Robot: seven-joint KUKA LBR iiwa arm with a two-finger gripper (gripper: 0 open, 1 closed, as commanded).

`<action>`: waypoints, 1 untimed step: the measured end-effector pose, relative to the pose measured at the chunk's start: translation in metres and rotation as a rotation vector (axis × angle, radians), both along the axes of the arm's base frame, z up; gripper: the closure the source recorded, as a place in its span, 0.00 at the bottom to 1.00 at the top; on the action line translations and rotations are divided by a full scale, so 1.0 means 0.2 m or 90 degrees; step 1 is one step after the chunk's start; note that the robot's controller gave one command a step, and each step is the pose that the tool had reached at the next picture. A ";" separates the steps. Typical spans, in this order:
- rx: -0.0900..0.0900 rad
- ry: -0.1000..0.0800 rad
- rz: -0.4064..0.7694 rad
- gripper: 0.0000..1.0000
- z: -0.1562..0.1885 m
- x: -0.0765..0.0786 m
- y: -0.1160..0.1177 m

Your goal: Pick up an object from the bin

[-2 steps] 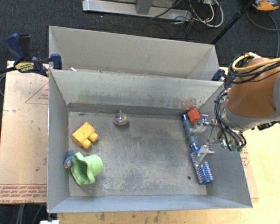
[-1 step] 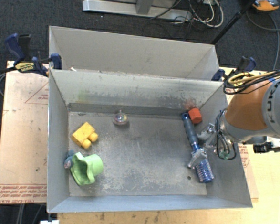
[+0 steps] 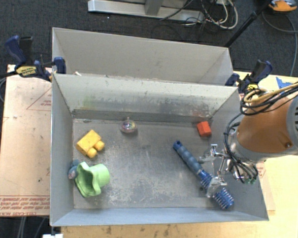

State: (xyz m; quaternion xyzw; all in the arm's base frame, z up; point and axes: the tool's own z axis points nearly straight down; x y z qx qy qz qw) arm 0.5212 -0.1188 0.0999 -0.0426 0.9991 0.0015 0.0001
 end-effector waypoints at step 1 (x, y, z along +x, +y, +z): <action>0.003 -0.003 0.406 0.00 0.00 0.02 0.08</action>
Offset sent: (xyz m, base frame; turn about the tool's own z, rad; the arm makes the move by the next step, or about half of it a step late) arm 0.0020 0.0108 0.0001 -0.6371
